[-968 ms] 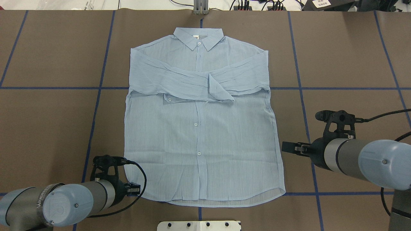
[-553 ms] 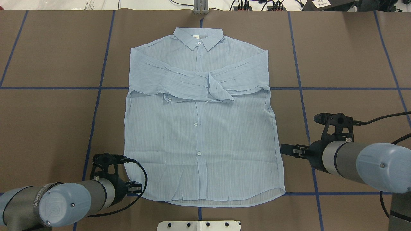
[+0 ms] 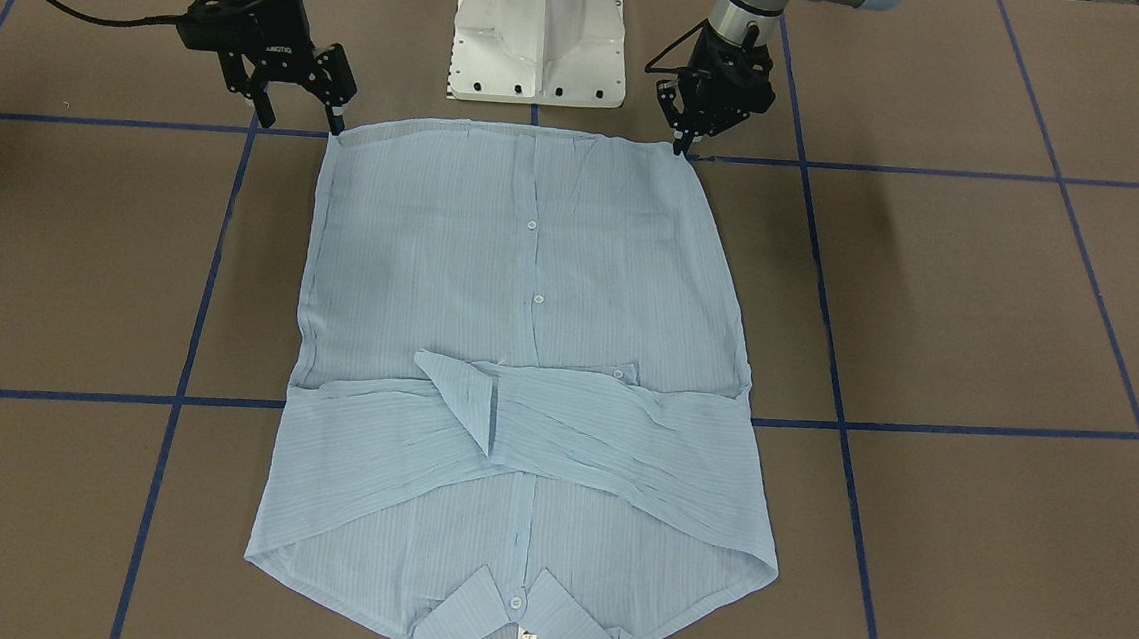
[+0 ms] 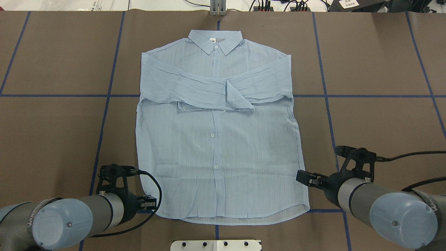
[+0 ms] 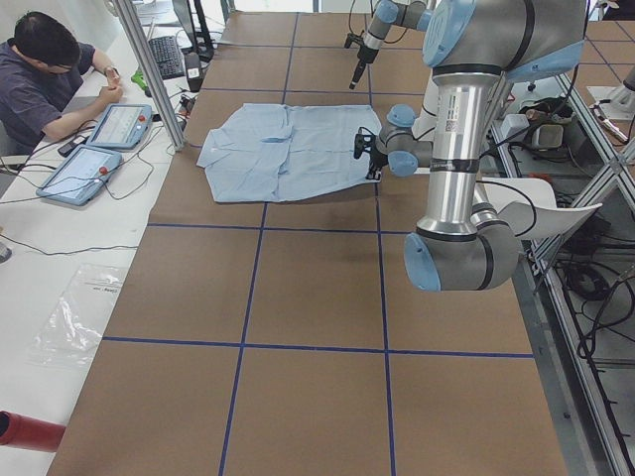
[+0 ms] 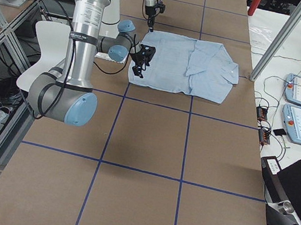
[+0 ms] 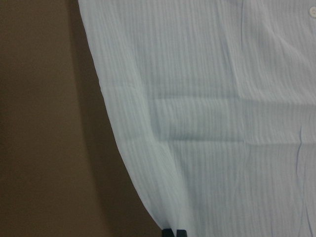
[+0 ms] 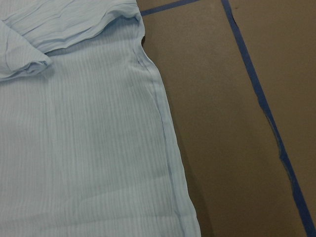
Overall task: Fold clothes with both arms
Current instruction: 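Lower both grippers to the hem corners nearest the robot and grasp them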
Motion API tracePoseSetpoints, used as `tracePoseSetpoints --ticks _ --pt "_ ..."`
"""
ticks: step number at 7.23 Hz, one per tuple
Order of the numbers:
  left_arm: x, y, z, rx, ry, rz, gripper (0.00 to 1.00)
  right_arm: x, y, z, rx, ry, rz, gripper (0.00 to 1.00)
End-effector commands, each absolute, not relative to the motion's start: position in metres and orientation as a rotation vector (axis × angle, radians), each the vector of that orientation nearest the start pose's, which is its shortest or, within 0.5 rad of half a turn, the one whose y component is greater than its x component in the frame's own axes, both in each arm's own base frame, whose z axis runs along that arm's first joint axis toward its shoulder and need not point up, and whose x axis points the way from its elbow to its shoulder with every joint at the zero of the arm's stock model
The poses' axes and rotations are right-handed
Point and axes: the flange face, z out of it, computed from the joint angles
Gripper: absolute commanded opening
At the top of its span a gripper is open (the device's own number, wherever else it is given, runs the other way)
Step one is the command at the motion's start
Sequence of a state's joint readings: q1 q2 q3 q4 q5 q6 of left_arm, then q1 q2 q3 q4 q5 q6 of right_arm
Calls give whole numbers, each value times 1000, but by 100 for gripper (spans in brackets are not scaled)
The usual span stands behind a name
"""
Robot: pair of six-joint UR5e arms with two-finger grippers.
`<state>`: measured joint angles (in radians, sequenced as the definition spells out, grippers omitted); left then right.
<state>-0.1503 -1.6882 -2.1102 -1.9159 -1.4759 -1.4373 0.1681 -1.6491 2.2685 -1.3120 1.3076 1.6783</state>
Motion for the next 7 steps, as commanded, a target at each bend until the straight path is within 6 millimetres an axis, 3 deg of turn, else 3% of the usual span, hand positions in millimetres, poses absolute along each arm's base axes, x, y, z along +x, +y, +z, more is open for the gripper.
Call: tracePoseSetpoints --ticks 1,3,5,7 --pt "469 -217 312 247 983 -71 0 -417 -206 361 326 -869 402 96" --pt "465 -217 306 261 993 -77 0 -449 -186 401 380 -871 428 72" --pt "462 -218 303 264 1000 -80 0 -459 -166 403 379 -880 419 61" --pt "462 -218 303 264 999 -80 0 -459 -162 405 375 -870 408 57"
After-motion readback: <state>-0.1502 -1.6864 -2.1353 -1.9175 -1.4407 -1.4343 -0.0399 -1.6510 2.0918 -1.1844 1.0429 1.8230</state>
